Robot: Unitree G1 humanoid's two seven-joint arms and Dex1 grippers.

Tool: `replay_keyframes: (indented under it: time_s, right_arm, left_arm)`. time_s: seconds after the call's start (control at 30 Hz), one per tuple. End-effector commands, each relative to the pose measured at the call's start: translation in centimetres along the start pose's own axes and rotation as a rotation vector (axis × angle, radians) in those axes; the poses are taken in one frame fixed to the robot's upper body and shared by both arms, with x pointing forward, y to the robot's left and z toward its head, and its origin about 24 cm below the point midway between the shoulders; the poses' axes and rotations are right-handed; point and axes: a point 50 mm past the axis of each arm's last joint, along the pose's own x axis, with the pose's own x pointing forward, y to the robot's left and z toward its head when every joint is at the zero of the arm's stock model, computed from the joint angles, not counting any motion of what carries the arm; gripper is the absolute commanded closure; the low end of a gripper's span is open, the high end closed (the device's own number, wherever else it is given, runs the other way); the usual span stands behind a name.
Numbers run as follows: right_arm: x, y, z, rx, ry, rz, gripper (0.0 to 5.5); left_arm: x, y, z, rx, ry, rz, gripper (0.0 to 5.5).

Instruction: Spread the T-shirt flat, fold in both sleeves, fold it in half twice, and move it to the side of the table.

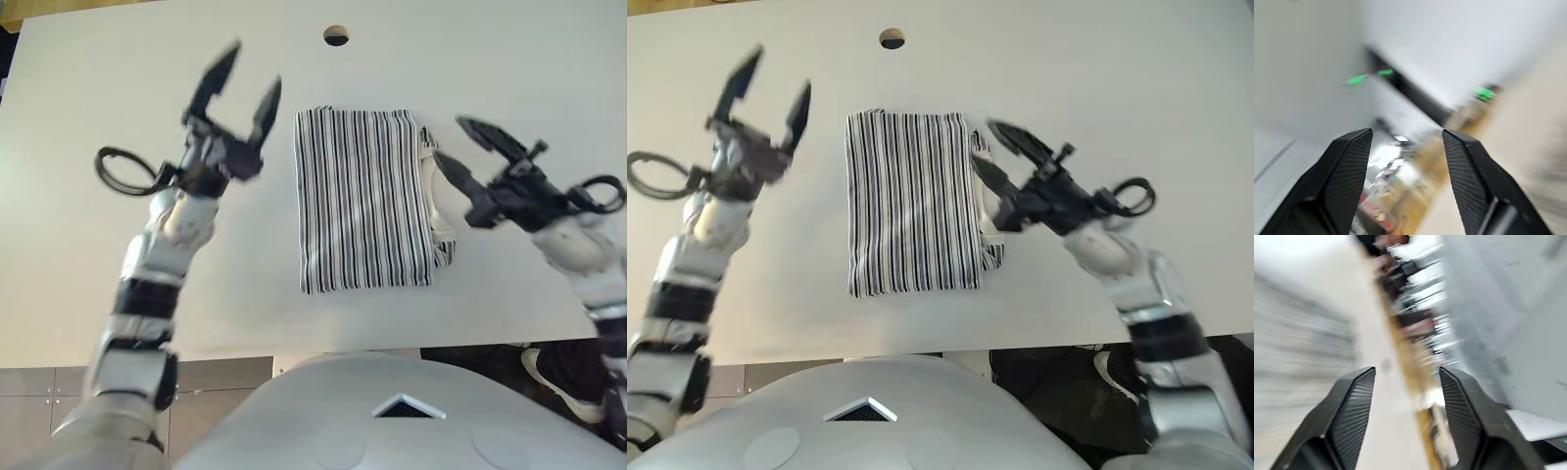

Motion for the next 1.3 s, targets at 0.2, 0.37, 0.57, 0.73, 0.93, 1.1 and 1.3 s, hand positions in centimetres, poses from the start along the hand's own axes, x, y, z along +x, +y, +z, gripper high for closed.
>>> replay_keyframes:
  time_s: [0.2,0.37,0.57,0.73,0.93,1.1,1.3]
  right_arm:
    - [-6.7,4.4,-0.4,-0.047,0.118,0.631,1.51]
    - [-3.5,5.5,0.5,-0.074,0.012,0.601,1.51]
    - [-1.3,5.7,0.1,-0.101,-0.040,0.556,1.51]
    - [-0.5,5.9,0.0,-0.096,-0.061,0.530,1.51]
    - [-0.5,6.2,0.0,-0.088,-0.080,0.545,2.65]
    - [-0.4,6.4,0.1,-0.079,-0.087,0.547,3.69]
    - [0.3,6.5,0.3,-0.071,-0.106,0.523,4.85]
  left_arm:
    - [-7.1,-3.1,2.4,-0.014,0.137,-0.600,1.42]
    - [-6.4,-5.3,2.9,-0.028,0.062,-0.697,1.42]
    - [-6.1,-7.3,4.3,-0.075,-0.037,-0.809,1.42]
    - [-5.2,-8.1,4.0,-0.070,-0.061,-0.804,1.42]
    - [-4.4,-8.6,3.4,-0.034,-0.063,-0.784,2.42]
    - [-4.4,-8.8,3.6,-0.036,-0.082,-0.788,3.35]
    - [-4.5,-9.1,4.0,-0.055,-0.102,-0.787,4.36]
